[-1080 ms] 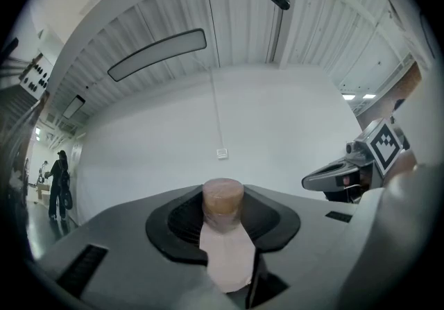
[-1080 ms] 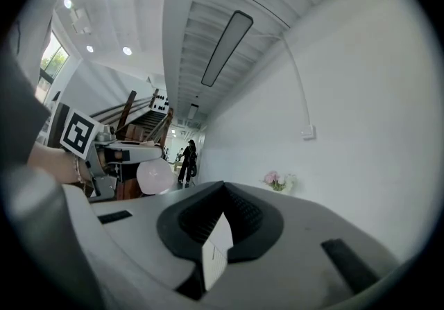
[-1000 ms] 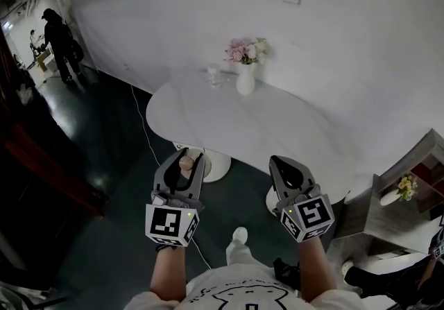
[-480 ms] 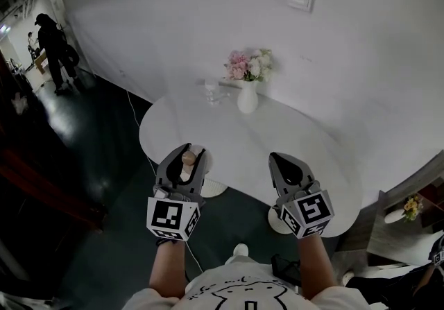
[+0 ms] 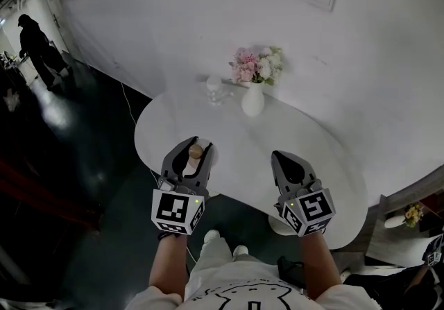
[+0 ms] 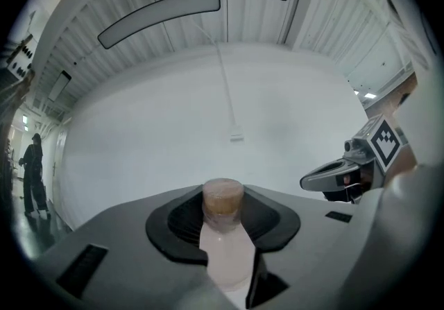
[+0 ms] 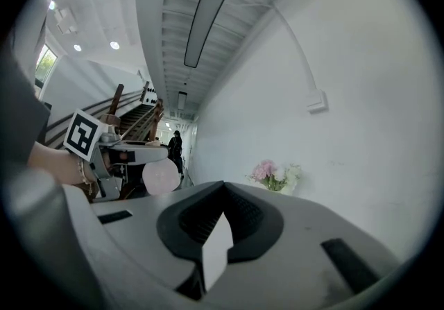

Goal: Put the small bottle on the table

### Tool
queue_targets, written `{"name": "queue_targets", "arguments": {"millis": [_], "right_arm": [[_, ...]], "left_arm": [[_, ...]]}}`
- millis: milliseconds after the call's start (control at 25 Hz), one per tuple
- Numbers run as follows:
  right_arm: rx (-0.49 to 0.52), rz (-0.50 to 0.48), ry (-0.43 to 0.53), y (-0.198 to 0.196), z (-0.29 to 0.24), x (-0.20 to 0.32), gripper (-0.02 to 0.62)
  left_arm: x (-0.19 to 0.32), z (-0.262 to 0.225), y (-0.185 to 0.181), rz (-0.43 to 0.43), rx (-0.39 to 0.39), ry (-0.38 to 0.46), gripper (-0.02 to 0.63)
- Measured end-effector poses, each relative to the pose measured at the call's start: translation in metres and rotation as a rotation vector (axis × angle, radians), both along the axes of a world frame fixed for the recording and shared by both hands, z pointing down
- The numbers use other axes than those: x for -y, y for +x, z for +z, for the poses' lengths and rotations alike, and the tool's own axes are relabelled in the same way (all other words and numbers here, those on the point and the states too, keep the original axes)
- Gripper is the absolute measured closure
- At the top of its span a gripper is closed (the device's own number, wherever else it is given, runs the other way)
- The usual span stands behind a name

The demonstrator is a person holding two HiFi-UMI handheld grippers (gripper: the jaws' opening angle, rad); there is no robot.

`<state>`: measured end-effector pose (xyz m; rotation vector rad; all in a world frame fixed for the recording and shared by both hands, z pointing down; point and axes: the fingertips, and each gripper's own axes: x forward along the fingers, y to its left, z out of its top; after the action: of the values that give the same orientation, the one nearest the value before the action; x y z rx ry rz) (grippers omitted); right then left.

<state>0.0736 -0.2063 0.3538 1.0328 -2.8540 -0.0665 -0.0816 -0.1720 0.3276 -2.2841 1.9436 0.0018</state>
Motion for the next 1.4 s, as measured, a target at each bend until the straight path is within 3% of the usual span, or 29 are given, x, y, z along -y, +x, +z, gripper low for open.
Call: {"name": "queue_targets", "arguments": {"millis": [720, 1400], "right_arm": [[0.009, 0.198, -0.086, -0.083, 0.041, 0.144, 0.603], [-0.022, 0.322, -0.131, -0.088, 0.083, 0.191, 0.604]], "left_arm": [[0.179, 0.052, -0.072, 0.225, 0.019, -0.114, 0.474], [0.261, 0.121, -0.074, 0.360, 0.004, -0.203, 0.474]]}}
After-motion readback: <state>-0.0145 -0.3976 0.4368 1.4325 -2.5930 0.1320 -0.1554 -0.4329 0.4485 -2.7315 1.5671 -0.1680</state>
